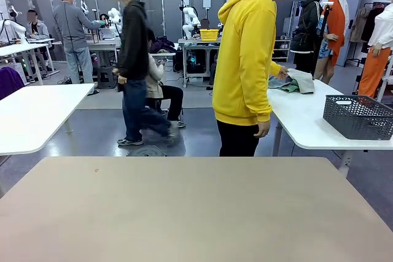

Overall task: Fold the towels and place them in the basket.
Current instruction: When a person lays out a Towel with hook on the table, fold it in half twice.

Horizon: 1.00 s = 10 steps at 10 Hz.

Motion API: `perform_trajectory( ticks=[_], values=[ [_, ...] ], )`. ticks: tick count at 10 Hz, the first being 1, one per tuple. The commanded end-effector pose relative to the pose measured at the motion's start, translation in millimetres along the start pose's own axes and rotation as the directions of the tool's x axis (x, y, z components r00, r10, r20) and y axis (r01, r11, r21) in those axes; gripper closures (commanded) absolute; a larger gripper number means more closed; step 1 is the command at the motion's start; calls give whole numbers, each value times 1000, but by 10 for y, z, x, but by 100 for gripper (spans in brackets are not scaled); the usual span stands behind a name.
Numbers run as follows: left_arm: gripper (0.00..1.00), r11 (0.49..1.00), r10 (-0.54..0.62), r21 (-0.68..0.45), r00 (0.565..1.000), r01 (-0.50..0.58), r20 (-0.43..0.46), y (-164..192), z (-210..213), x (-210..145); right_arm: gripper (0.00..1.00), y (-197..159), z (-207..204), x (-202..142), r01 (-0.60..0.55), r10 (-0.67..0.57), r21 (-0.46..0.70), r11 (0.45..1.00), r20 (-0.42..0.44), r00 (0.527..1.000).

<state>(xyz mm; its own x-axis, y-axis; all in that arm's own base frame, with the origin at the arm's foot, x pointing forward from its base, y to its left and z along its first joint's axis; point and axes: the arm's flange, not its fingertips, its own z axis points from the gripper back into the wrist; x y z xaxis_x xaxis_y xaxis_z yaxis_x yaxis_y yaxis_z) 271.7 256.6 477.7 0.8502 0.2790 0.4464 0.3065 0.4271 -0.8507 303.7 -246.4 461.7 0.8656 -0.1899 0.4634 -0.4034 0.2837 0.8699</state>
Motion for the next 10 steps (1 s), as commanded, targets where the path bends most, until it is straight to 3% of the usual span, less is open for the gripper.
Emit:
perform_trajectory(
  ticks=[1, 10],
  values=[
    [0, 1000, -21, -17, 1000, 21, 0, 3, 3, -18, 0, -3, 6, 21, -21, 21, 11, 1000, 9, 1000],
    [0, 1000, -21, -17, 1000, 21, 0, 3, 3, -18, 0, -3, 6, 21, -21, 21, 11, 1000, 9, 1000]
  ],
)
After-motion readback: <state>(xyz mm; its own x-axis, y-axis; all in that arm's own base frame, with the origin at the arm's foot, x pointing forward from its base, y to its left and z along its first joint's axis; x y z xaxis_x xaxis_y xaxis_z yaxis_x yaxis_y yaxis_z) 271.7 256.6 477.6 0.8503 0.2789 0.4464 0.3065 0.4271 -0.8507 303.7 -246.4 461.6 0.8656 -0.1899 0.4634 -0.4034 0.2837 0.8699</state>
